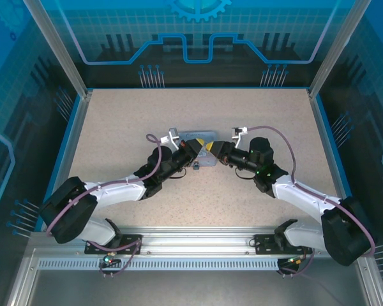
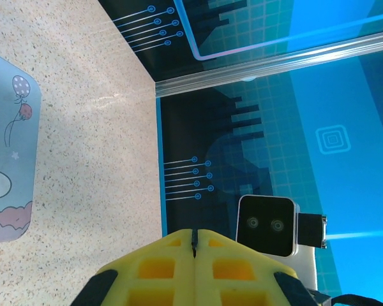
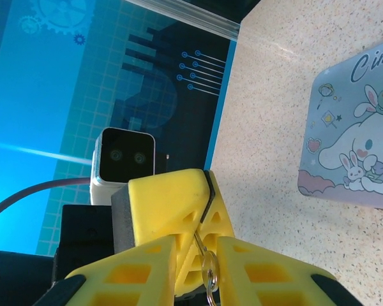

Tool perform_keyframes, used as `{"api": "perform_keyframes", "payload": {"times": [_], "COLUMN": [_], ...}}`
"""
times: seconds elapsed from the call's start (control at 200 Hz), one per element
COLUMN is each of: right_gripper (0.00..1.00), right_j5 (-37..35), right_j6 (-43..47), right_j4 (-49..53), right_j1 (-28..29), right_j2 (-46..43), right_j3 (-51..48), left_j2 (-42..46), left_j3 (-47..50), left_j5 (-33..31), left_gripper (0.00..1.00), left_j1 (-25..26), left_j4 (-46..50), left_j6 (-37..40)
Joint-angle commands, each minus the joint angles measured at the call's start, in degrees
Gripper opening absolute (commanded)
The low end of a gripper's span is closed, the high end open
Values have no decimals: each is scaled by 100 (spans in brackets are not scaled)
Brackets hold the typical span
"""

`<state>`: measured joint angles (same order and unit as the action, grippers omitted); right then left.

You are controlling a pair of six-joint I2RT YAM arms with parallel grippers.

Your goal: Unlock the padlock with the key

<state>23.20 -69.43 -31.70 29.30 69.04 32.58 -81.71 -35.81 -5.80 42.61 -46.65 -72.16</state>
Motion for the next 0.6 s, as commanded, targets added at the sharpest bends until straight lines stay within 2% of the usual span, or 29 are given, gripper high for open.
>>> {"api": "perform_keyframes", "payload": {"times": [0.0, 0.205, 0.32, 0.595], "right_gripper": [24, 23, 26, 16], "right_j5": [169, 144, 150, 158], "right_j6": [112, 134, 158, 143], "right_j4": [-102, -73, -46, -82], "right_j1": [76, 83, 85, 81], "right_j2": [43, 77, 110, 94], "right_j3": [-71, -156, -156, -112], "left_j2": [-69, -82, -104, -141], "left_j3": [48, 22, 4, 22], "left_j5": [-125, -129, -124, -143], "left_gripper": [0, 0, 0, 0], "left_j1": [42, 42, 41, 39], "left_j4": [-195, -229, -233, -247], "left_j6": [-115, -132, -147, -159]}}
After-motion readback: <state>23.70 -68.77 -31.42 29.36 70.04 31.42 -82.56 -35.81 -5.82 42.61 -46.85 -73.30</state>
